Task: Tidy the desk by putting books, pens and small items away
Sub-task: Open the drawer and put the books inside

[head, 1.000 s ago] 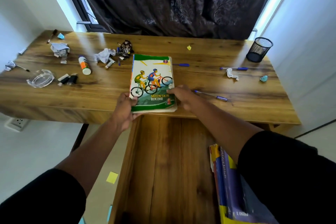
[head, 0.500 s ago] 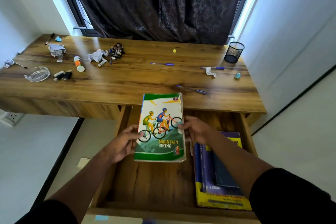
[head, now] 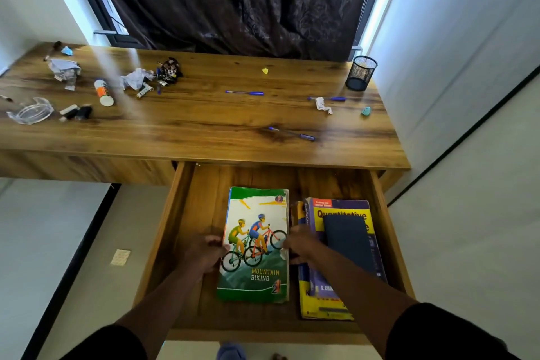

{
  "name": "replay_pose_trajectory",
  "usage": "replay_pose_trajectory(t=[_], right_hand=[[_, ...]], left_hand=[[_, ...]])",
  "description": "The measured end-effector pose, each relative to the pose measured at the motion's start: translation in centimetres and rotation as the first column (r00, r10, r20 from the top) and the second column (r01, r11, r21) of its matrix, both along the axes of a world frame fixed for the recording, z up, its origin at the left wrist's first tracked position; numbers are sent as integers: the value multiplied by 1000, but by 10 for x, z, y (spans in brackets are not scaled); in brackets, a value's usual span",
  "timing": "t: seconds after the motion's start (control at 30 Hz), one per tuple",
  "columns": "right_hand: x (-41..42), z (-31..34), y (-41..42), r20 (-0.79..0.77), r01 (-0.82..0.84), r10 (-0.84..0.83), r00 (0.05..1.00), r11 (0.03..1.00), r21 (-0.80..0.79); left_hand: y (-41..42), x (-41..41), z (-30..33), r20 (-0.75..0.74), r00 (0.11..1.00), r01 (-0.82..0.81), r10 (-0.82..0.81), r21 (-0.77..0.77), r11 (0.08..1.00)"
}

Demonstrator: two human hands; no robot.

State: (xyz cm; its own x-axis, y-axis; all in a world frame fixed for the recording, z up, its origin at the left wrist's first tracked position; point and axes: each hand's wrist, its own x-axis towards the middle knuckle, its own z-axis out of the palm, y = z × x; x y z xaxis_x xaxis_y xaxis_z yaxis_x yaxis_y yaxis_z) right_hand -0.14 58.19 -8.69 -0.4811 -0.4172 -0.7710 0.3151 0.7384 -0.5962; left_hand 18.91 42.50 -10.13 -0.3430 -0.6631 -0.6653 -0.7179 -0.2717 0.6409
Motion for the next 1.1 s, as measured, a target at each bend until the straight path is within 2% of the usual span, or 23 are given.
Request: replay_pose_trajectory(t=[0.1,0.2,0.3,0.37,0.47,0.53,0.6,0.67,0.73,0.8,0.93,1.1], right_hand=[[2,-7,-6,-51,-53,56,997,997,59],[2,-7,-12,-240,-132,166,956,980,152],[5,9,-12,-392,-279,372,841,920,275],[6,17,-12,-454,-376,493,742,867,327],[6,18,-13,-514,-506,631,581,775,379],[6,20,-10,-522,-586,702,485,703,402],[6,18,-5,-511,-649,753,414,638,413],[9,18,1,-487,-723,807,334,550,417],[13,17,9,-446,-770,858,254,459,443],[16,16,23,-446,-781,875,190,410,471],[28,28,53,-519,-792,839,166,426,436],[50,43,84,-346,-913,925,158,270,306]], left_hand=[[2,-2,-4,74,996,58,-52,-76,995],[2,-1,-1,141,982,152,-129,-166,974],[0,-1,10,298,895,427,-331,-358,831],[0,-3,19,359,842,534,-403,-441,722],[6,-6,20,318,808,589,-497,-484,647],[14,-10,24,307,755,646,-580,-499,577],[23,-14,26,277,685,711,-674,-454,536],[33,-18,31,245,579,806,-778,-317,500],[46,-18,35,209,473,878,-856,-190,439],[60,-18,42,190,386,920,-903,-148,362],[79,-9,47,177,259,965,-950,-83,248],[93,6,50,200,113,990,-973,56,126]])
